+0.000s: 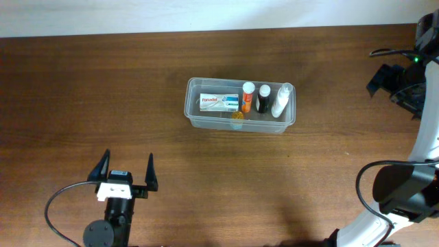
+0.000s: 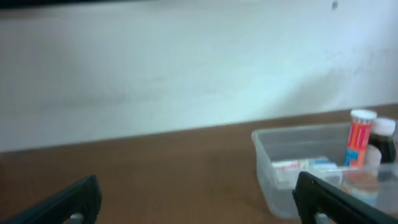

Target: Pack container

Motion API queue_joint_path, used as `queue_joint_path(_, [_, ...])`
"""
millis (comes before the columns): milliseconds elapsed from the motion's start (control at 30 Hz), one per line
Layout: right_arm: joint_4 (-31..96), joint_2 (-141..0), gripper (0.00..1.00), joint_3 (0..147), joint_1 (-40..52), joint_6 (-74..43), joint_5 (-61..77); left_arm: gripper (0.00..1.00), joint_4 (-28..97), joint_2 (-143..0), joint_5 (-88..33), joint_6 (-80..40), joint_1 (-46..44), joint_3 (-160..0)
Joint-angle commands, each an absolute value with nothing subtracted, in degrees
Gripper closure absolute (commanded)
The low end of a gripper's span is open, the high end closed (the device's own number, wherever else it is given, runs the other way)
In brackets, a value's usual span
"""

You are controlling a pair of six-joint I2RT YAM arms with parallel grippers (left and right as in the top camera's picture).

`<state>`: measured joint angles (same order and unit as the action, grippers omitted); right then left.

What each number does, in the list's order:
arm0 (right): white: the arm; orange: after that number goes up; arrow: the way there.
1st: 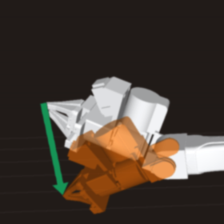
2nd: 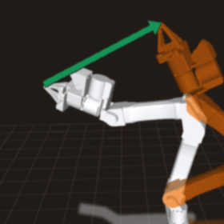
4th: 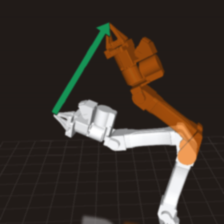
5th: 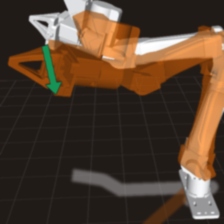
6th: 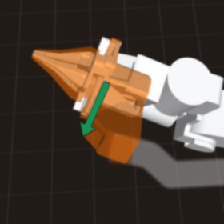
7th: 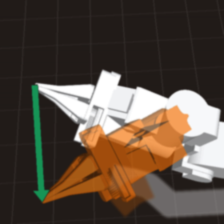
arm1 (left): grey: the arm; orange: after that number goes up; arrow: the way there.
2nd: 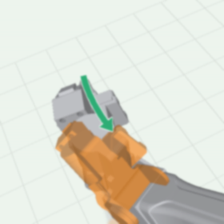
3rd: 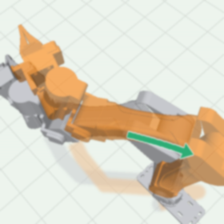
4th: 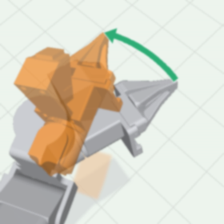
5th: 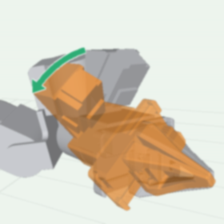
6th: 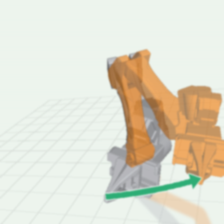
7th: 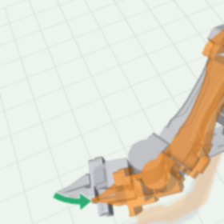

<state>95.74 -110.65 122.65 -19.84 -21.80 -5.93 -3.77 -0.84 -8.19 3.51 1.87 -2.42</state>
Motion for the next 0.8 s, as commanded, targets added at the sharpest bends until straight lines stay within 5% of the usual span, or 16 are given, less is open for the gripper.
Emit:
queue_joint_path(0, [95.6, -110.8, 0.02, 122.7, -19.9, -21.4, -5.8, 0.01, -4.1, -0.3, -9.2, 4.2, 2.2, -0.5])
queue_joint_path(767, [95.6, -110.8, 0.02, 122.7, -19.9, -21.4, -5.8, 0.01, 3.7, -0.3, -9.2, 4.2, 2.0, -0.5])
